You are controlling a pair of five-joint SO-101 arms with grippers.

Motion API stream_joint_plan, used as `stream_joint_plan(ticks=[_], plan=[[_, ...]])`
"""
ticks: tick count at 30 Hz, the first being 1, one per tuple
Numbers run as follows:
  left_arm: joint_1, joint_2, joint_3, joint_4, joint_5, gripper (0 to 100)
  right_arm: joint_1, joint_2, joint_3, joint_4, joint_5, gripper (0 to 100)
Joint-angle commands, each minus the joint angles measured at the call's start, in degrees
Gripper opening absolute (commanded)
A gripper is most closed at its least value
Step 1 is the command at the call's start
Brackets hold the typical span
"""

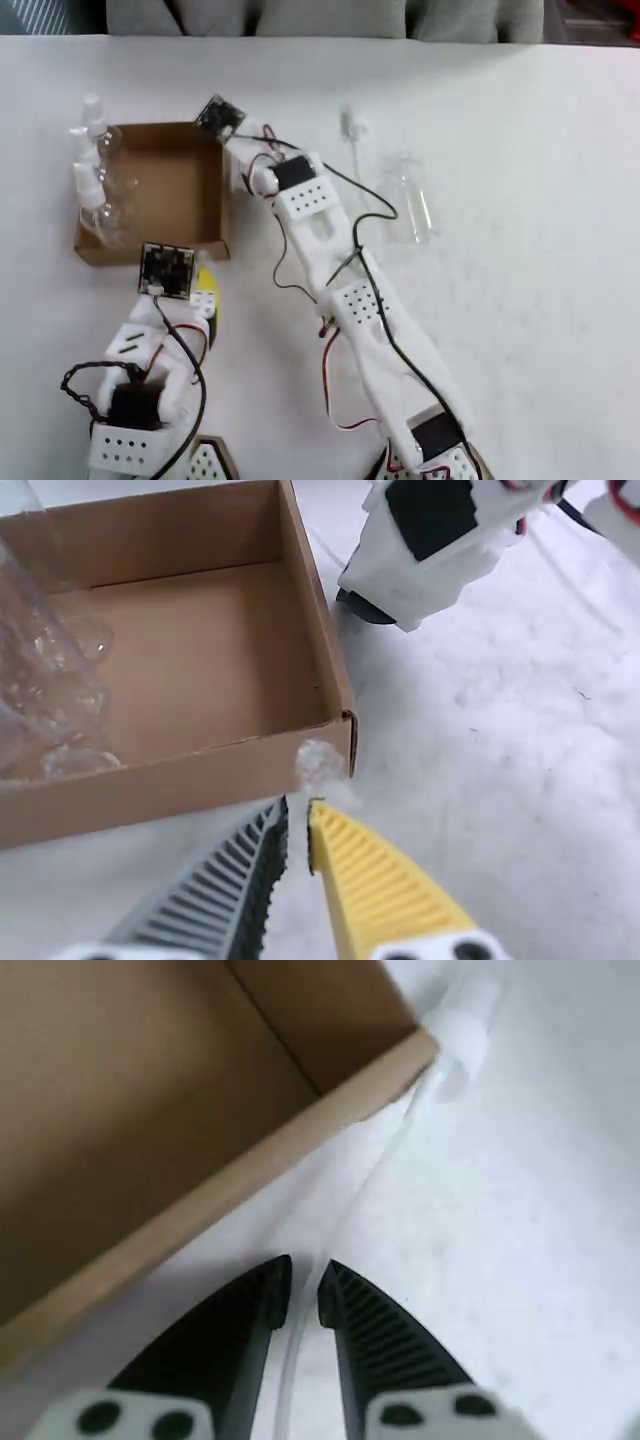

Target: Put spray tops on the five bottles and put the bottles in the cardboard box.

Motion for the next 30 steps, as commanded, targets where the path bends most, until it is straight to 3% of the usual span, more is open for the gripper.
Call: stream_joint_plan(ticks=[1,5,8,20,27,30], plan=[[-0.31,0.57,0.00,0.35,-0.53,6,3.03,-4.09,-2.46,2.59,-12.66,1.6],[-0.31,0.57,0.00,0.35,-0.53,6,7.87,-7.52,-2.46,8.04,-23.47,1.6],[-0.31,0.57,0.00,0.35,-0.53,6,11.21,-8.48,-2.46,12.09,-25.76,1.6],[-0.31,0.57,0.00,0.35,-0.53,6,15.96,-14.37,-2.46,31.96,-25.58,1.7],[-0.31,0.57,0.00,0.35,-0.53,6,15.43,-16.66,-2.37,33.27,-25.05,1.9],[-0.31,0.57,0.00,0.35,-0.53,6,15.25,-18.95,-2.37,32.57,-19.52,2.7]])
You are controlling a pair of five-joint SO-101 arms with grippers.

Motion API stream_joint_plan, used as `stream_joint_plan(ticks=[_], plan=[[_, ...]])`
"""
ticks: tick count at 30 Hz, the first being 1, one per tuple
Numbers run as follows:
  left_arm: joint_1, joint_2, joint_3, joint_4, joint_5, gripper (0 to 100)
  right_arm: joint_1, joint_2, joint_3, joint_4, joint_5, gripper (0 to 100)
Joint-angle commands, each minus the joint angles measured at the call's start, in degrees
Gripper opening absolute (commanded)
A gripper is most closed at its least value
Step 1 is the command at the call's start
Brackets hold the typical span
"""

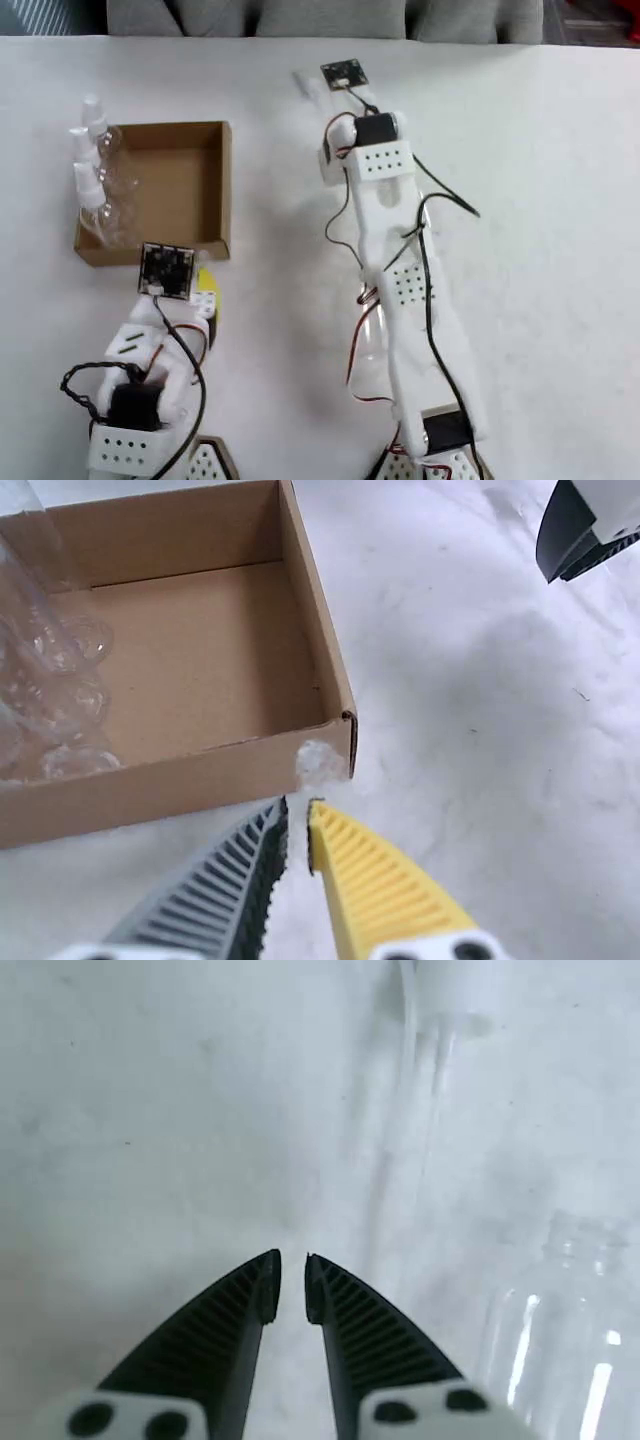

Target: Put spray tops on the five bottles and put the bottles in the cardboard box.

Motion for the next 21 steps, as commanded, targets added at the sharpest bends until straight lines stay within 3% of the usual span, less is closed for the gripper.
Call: stream_joint_plan(ticks=[1,10,21], plan=[[-0.31,0.57,0.00,0.35,-0.53,6,-0.13,-6.99,-1.93,-0.04,6.51,4.3],[-0.40,0.57,0.00,0.35,-0.53,6,-0.31,-0.75,-1.85,-17.80,15.74,23.9],[-0.40,0.57,0.00,0.35,-0.53,6,-0.13,12.35,-1.85,-40.75,23.82,25.2]])
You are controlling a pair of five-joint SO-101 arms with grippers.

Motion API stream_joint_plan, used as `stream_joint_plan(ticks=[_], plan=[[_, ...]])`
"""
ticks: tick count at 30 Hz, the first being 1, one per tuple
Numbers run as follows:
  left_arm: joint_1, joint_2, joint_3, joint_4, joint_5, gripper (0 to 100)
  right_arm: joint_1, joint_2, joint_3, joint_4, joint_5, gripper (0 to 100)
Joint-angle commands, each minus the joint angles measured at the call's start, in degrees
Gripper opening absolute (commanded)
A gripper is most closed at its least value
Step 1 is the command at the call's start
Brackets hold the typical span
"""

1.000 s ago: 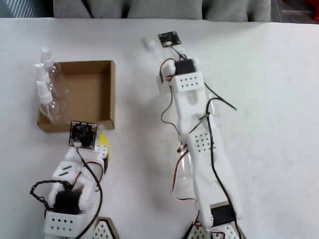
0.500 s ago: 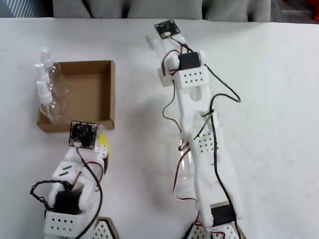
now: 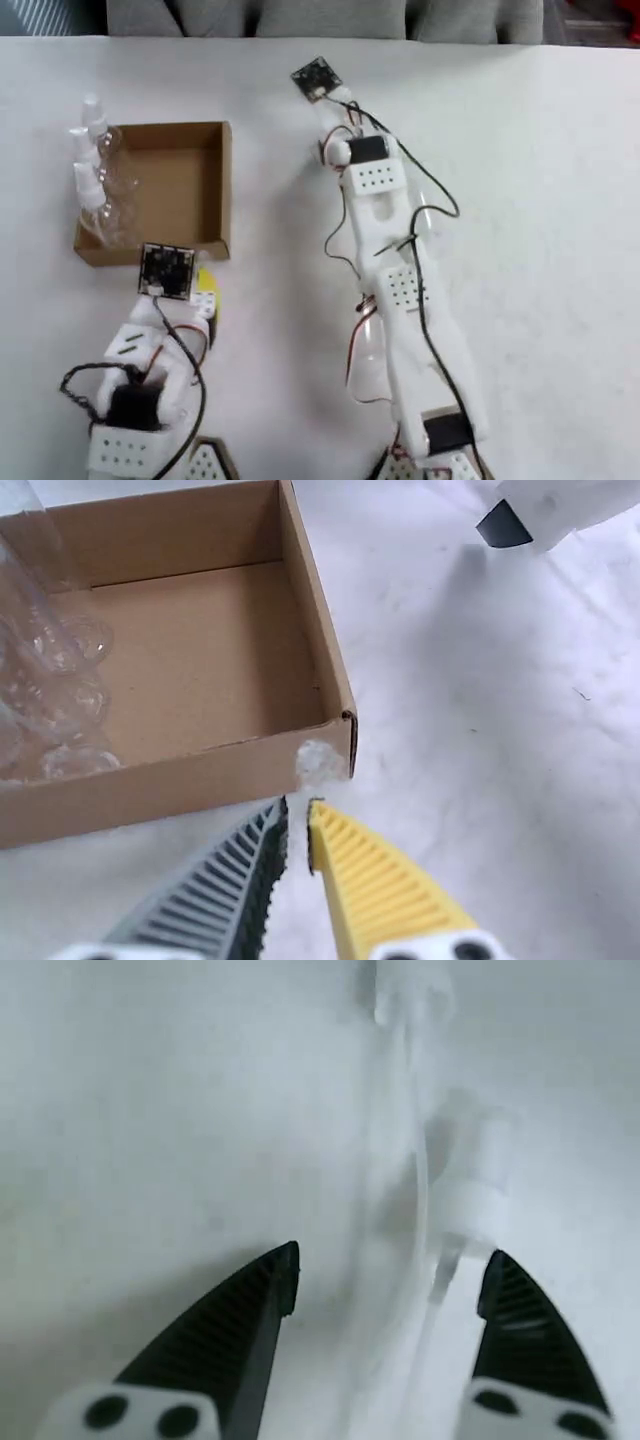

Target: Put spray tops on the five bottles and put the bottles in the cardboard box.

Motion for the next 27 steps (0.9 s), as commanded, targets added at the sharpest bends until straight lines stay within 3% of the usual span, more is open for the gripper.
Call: stream_joint_plan(ticks=[1,5,9,11,20,27], plan=[[-0.40,0.57,0.00,0.35,-0.53,6,0.04,0.31,-1.85,-7.69,1.58,25.2],[-0.40,0.57,0.00,0.44,-0.53,6,0.13,0.92,-1.85,-9.63,1.23,23.5],[-0.40,0.57,0.00,0.44,-0.53,6,0.13,1.19,-1.85,-9.45,1.23,0.0],[-0.40,0.57,0.00,0.44,-0.53,6,0.13,1.01,-1.85,-8.66,1.14,5.1],[-0.40,0.57,0.00,0.44,-0.53,6,0.13,-4.00,-1.93,0.40,-2.64,1.8],[-0.40,0.57,0.00,0.44,-0.53,6,-0.75,-8.48,-1.93,12.35,-0.97,1.8]])
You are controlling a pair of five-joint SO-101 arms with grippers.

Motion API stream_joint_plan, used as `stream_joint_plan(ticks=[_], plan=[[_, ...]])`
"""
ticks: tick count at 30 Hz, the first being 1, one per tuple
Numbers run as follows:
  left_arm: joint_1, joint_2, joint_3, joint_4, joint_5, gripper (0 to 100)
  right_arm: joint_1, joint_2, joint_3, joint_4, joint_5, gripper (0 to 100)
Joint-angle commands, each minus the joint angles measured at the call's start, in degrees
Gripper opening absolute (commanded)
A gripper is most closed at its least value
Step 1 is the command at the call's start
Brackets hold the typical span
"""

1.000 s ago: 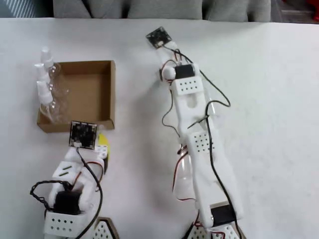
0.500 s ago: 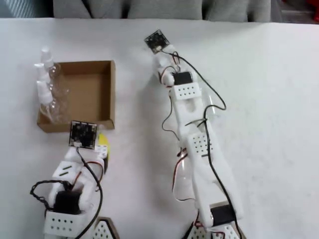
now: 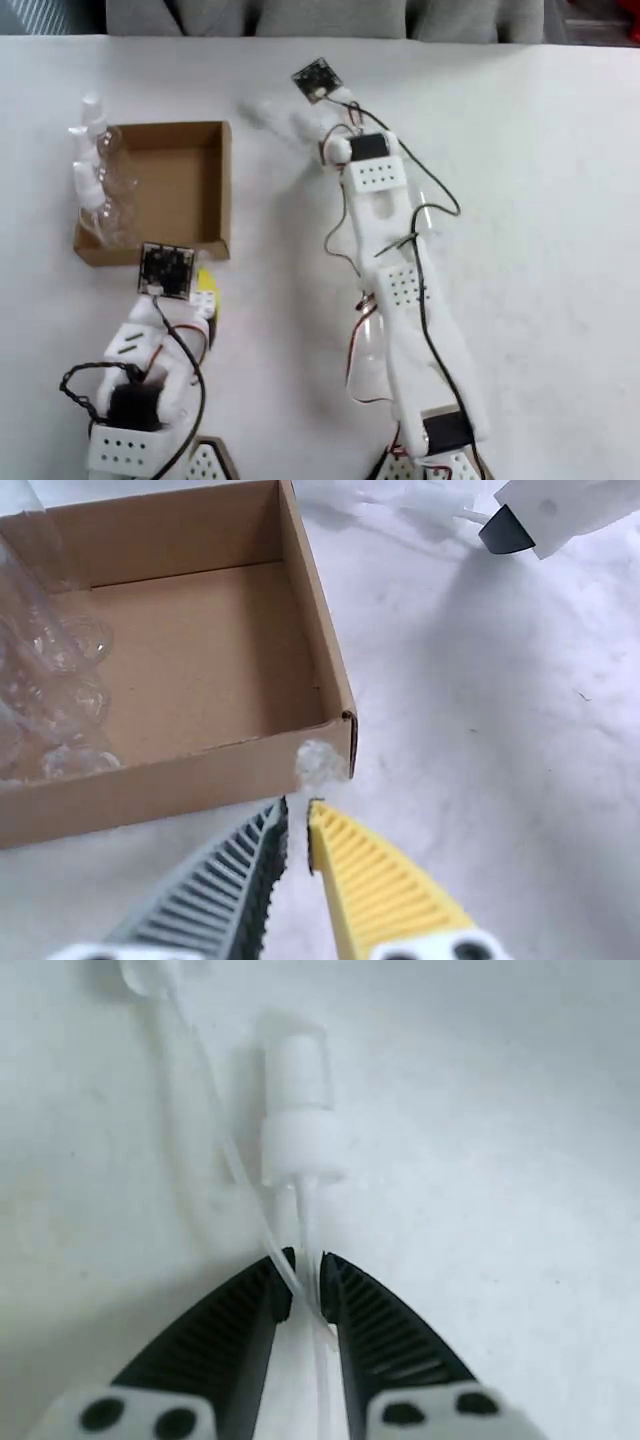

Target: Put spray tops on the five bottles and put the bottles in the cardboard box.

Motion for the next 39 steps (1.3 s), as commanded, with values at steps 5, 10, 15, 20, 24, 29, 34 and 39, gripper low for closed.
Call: stream_joint_plan(ticks=[5,10,15,20,24,29,34,39], plan=[[-0.40,0.57,0.00,0.44,-0.53,6,-2.68,-8.48,-1.93,13.32,0.97,2.0],[-0.40,0.57,0.00,0.44,-0.53,6,-3.38,-9.63,-1.93,14.11,0.97,4.2],[-0.40,0.57,0.00,0.44,-0.53,6,-3.38,-10.33,-2.02,14.20,1.05,25.2],[-0.40,0.57,0.00,0.44,-0.53,6,-4.53,-14.29,-2.02,22.37,8.88,34.8],[-0.22,0.57,0.00,0.44,-0.53,6,-6.99,-19.30,-1.93,25.27,5.19,24.1],[-0.22,0.57,0.00,0.44,-0.53,6,-9.36,-16.22,-1.85,12.62,-7.74,2.5],[-0.31,0.57,0.00,0.44,-0.53,6,-11.21,-8.84,-1.85,2.07,-8.00,8.4],[-0.31,0.57,0.00,0.44,-0.53,6,-11.38,-6.64,-1.85,0.75,-0.53,15.0]])
